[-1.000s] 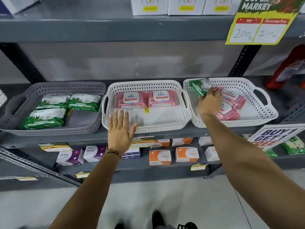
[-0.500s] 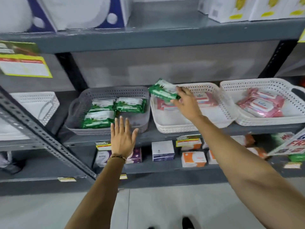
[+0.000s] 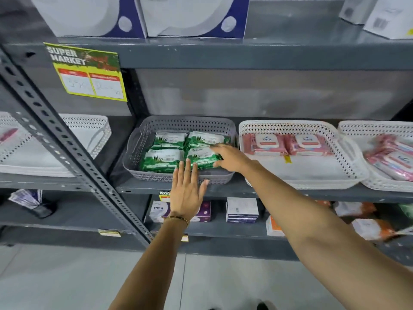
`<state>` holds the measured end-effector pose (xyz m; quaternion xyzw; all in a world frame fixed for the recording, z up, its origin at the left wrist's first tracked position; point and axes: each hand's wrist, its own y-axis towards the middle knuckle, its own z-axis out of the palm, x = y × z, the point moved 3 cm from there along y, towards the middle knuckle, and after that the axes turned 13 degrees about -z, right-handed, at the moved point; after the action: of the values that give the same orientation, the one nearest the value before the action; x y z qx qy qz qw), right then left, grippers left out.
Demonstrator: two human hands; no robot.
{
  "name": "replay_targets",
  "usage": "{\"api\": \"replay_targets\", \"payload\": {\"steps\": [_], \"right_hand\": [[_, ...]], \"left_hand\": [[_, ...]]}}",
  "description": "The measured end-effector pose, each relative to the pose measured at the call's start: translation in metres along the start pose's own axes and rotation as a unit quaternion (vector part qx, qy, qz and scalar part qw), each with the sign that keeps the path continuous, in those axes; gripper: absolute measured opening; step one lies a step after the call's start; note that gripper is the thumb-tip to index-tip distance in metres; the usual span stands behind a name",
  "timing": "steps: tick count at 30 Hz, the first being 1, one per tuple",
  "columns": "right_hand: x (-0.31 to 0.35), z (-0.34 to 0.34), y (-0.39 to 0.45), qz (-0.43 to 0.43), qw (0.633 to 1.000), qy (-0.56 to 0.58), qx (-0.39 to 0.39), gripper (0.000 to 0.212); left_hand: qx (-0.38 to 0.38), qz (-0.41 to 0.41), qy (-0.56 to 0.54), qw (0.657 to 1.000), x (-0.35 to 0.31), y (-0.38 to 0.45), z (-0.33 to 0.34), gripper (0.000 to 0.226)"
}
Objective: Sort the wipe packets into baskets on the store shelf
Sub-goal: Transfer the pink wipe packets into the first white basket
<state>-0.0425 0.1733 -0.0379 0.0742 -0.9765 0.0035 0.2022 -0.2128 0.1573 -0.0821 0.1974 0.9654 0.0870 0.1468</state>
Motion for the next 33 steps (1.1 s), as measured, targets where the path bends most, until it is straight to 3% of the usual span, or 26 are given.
{"api": "replay_targets", "payload": {"steps": [5,12,19,25,29,33], "right_hand": [[-0.007,0.005,0.0,0.008,0.999,-0.034,0.034,0.075],[-0.032,-0.041,-0.044,0.025,0.984,0.007,-0.177,0.053],[-0.105,-0.087,-0.151,0.118,0.954,-0.023,-0.274,0.046],[-0.198,-0.111,-0.253,0.24,0.932,-0.062,-0.263,0.047],[-0.259,-0.125,-0.309,0.366,0.897,-0.069,-0.238,0.046],[-0.3,-0.134,-0.341,0.444,0.879,-0.078,-0.159,0.069]], "left_hand": [[-0.012,-0.01,-0.001,1.0,-0.009,0.001,0.0,0.078],[0.016,0.057,-0.009,0.998,-0.074,-0.006,0.01,0.076],[0.045,0.109,-0.029,0.993,-0.167,-0.022,0.03,0.079],[0.046,0.097,-0.038,0.993,-0.25,-0.031,0.048,0.082],[0.042,0.059,-0.031,0.997,-0.287,-0.034,0.057,0.086],[0.037,0.03,-0.023,0.999,-0.293,-0.033,0.063,0.088]]}}
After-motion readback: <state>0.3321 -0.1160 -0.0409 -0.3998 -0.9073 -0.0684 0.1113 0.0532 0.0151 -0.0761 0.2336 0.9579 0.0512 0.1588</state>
